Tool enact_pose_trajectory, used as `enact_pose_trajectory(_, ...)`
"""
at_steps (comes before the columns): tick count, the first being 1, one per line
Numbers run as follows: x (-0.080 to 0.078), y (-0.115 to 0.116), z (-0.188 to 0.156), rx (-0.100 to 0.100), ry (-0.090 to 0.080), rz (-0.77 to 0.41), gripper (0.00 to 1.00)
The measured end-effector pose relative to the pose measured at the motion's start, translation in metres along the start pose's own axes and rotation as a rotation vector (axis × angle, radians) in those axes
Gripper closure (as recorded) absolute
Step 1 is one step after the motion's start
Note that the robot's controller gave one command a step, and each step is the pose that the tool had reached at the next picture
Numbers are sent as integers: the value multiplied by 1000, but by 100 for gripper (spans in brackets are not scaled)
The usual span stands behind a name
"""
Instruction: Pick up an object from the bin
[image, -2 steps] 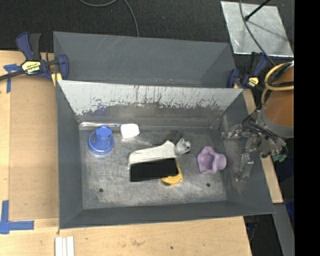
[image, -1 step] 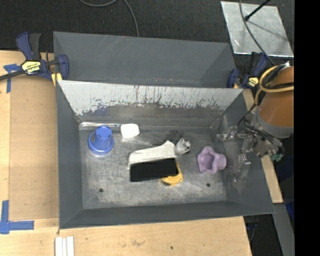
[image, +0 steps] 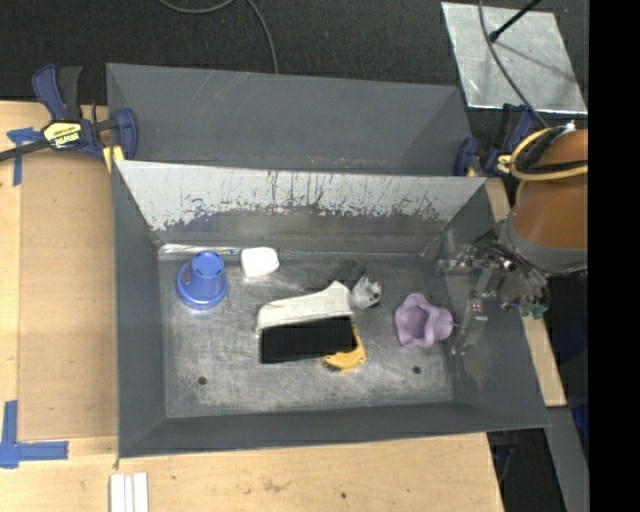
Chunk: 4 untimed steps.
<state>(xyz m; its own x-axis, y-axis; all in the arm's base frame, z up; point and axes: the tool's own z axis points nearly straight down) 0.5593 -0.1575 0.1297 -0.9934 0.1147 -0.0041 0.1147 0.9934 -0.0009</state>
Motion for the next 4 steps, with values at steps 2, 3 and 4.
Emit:
enact_pose_trajectory(2,-23,5,52,4,-8,10,100)
enact_pose_trajectory(3,-23,5,52,4,-9,9,100)
enact_pose_trajectory(4,-23,5,51,3,-9,9,100)
